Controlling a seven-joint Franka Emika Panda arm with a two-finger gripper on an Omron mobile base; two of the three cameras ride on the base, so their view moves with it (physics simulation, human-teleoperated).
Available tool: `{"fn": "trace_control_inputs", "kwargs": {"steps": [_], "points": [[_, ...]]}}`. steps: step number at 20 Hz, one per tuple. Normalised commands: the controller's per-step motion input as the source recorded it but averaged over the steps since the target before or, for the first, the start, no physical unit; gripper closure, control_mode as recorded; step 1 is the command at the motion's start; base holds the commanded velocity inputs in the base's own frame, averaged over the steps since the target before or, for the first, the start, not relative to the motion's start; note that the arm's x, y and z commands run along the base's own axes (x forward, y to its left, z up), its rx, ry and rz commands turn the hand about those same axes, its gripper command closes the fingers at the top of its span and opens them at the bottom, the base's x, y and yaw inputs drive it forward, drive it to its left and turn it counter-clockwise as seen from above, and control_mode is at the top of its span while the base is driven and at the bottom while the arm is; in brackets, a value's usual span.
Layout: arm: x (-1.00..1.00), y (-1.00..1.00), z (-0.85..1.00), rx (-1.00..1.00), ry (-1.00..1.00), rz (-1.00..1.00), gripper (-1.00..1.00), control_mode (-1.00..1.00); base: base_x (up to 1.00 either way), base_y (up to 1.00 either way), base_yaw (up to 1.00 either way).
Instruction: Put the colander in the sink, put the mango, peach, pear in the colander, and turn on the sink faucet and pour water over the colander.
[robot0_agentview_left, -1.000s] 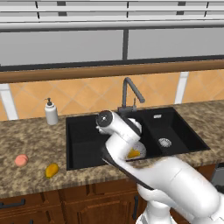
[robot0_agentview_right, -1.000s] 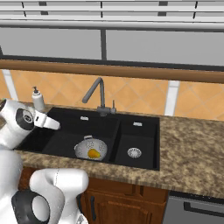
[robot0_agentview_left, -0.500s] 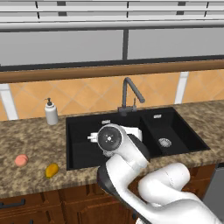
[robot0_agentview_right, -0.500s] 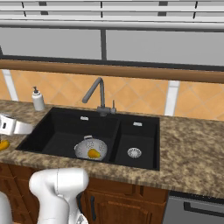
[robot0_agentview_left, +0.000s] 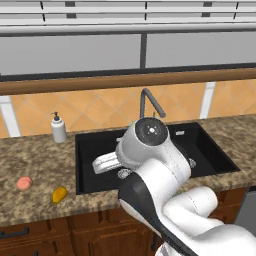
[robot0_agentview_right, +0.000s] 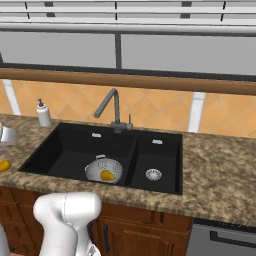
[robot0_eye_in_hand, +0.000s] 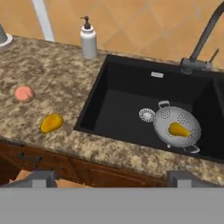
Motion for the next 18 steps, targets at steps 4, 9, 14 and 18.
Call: {"fn": "trace_control_inputs", "kwargs": {"steps": [4,9,14,18], "points": [[0.02,0.49,-0.13,0.07,0.22,0.45,-1.00,-1.00,0.00,0.00,0.00],[0.48,0.49,-0.48,0.01,0.27,0.27,-1.00,-1.00,0.00,0.00,0.00],[0.54,0.76,-0.36,-0.06,0.23,0.10,-1.00,-1.00,0.00,0.00,0.00],[0.50,0.80,-0.33,-0.16,0.05,0.02,-1.00,-1.00,0.00,0.00,0.00]]}}
